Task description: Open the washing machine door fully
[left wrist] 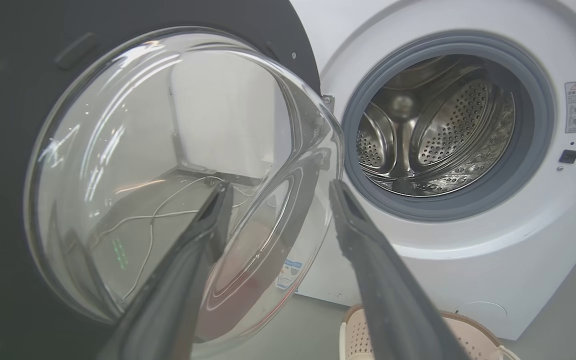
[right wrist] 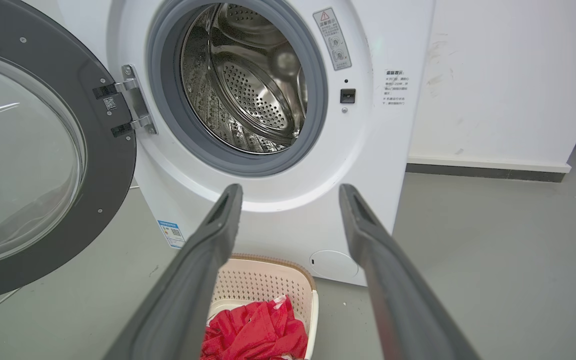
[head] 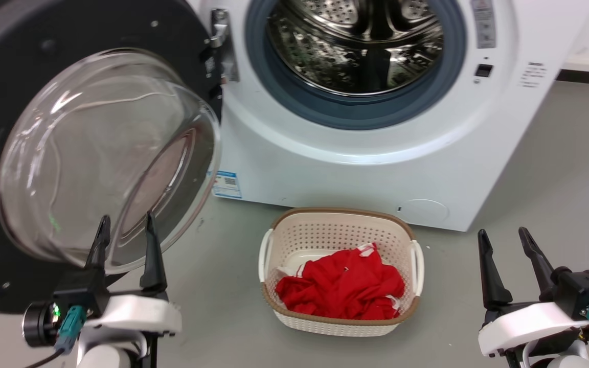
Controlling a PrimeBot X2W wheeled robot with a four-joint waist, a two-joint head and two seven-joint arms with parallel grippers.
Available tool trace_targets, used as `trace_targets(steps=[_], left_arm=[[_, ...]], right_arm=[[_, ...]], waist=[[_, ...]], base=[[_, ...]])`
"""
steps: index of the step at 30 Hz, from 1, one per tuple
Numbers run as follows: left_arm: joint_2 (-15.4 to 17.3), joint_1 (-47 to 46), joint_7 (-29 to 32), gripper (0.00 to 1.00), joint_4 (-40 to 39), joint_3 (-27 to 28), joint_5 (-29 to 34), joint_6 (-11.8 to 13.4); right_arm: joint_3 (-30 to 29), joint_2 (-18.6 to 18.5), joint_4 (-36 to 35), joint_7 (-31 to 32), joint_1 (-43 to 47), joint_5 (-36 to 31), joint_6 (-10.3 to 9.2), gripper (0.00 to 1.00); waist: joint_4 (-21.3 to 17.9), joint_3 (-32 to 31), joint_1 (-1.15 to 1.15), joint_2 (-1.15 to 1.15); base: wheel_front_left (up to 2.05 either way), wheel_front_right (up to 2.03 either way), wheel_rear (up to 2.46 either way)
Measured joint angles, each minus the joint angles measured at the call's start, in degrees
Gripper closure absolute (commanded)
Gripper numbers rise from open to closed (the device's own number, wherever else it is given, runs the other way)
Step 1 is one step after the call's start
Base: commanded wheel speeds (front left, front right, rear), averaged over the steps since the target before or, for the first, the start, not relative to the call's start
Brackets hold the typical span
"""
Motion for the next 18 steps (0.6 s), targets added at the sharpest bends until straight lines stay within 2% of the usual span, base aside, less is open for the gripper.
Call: trace_targets(steps=[9, 18], left_arm=[[-2.8, -5.3, 0.0, 0.00, 2.6, -0.9, 2.5, -2.0], [-4.0, -6.2, 0.0, 0.00, 3.4, -0.5, 6.4, -2.7]], right_arm=[[0.2, 0.0, -0.2, 0.0, -0.3, -0.5, 0.00, 0.00], [1.0, 0.0, -0.4, -0.1, -0.3, -1.0, 0.00, 0.00]], waist=[[-5.6, -0.3, 0.00, 0.00], [-10.4, -0.7, 0.00, 0.00]], base=[[0.00, 0.00, 0.00], [0.00, 0.00, 0.00]])
